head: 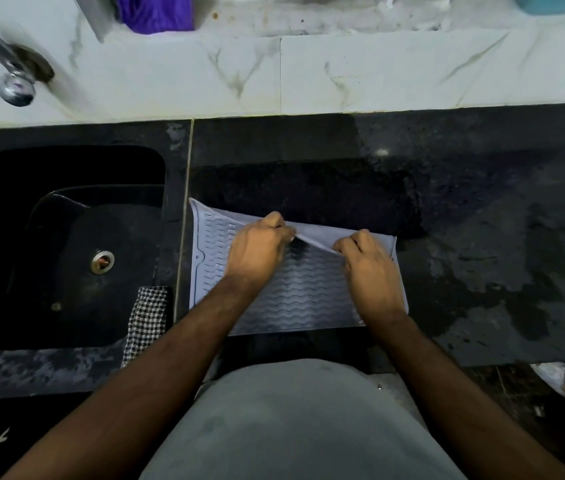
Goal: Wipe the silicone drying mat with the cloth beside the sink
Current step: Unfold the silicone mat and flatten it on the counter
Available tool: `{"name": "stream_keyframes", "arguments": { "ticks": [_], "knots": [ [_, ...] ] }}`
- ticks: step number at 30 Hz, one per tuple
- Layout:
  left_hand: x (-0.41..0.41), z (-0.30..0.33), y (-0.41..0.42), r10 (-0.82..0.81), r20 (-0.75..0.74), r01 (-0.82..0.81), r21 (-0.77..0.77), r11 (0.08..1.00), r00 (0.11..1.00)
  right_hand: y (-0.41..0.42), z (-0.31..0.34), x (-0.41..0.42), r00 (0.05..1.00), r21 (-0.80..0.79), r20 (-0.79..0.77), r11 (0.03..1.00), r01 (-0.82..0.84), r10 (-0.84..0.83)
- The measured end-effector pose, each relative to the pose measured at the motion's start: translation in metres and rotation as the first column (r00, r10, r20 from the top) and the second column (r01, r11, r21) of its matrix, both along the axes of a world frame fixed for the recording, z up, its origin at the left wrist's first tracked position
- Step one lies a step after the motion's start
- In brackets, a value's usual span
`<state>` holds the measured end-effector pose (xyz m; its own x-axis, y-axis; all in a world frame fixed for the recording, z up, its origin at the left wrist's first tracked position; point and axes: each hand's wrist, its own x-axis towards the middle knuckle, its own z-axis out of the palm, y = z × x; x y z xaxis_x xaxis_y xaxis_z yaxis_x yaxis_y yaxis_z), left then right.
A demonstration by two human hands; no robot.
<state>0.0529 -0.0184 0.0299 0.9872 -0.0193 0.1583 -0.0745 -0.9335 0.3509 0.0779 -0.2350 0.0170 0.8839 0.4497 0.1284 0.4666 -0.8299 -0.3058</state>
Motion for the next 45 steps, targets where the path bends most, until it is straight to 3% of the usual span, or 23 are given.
{"name": "stream_keyframes", "arguments": {
  "ticks": [6, 22, 32, 45],
  "knots": [
    [0.025, 0.004, 0.000, 0.016, 0.008, -0.016, 0.008, 1.000, 1.000, -0.002, 0.003, 0.022, 0.993, -0.019, 0.109, 0.999, 0.038, -0.036],
    [0.075, -0.024, 0.000, 0.077, -0.082, -0.074, 0.028, 0.997, 0.994, 0.002, -0.020, 0.071, 0.995, -0.096, -0.001, 0.991, 0.096, -0.096],
    [0.081, -0.023, -0.002, 0.126, -0.212, -0.148, -0.093, 0.985, 0.969, 0.013, -0.029, 0.088, 0.991, -0.013, -0.096, 0.996, 0.087, -0.088],
    [0.050, -0.017, 0.006, 0.162, -0.125, -0.174, -0.091, 0.981, 0.979, 0.037, -0.008, 0.049, 0.990, -0.041, -0.143, 0.999, 0.013, -0.019]
  ]
}}
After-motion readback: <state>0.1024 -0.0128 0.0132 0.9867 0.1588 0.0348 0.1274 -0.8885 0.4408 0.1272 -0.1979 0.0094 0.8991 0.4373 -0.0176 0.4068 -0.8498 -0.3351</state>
